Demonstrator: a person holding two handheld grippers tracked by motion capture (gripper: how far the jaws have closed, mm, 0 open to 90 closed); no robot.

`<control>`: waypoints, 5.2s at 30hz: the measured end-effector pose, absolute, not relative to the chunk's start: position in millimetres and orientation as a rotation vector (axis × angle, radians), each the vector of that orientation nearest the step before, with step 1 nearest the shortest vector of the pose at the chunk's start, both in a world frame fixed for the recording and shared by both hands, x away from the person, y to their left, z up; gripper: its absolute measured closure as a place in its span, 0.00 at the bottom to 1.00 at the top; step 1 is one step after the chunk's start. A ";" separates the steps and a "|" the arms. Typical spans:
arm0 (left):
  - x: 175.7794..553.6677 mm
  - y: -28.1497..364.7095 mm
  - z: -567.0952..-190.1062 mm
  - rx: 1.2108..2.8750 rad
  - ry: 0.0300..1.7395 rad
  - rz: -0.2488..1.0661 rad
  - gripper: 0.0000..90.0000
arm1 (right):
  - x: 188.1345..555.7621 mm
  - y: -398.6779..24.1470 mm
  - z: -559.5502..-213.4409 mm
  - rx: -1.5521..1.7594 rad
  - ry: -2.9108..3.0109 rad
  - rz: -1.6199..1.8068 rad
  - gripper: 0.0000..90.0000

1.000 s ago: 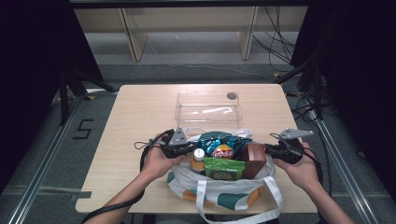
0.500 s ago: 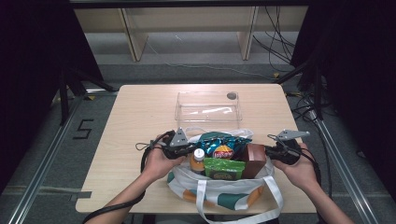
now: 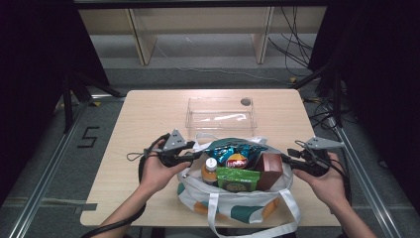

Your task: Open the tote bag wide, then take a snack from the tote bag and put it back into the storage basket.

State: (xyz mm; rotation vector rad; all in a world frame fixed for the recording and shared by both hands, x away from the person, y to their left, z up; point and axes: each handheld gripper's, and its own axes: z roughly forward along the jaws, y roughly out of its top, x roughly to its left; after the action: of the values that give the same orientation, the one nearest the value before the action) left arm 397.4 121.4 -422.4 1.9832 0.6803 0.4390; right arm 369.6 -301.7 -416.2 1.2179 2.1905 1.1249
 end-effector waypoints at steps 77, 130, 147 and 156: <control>358.8 166.4 -420.4 1.767 0.729 0.229 0.61 | 342.8 -327.5 -394.0 1.192 2.170 1.199 0.44; 351.4 156.2 -417.2 1.807 0.737 0.324 0.28 | 383.6 -229.1 -356.7 0.956 2.491 1.295 0.51; 351.9 154.2 -421.3 1.818 0.736 0.317 0.27 | 395.3 -223.5 -350.1 1.001 2.578 1.162 0.84; 352.5 153.8 -422.8 1.820 0.727 0.310 0.27 | 395.7 -220.7 -350.0 0.948 2.584 1.134 0.97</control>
State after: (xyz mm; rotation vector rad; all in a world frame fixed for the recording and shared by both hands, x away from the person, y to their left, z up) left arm 352.5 153.8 -422.8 1.8201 0.7265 0.3105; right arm 395.7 -220.7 -350.0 0.9476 2.5839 1.1338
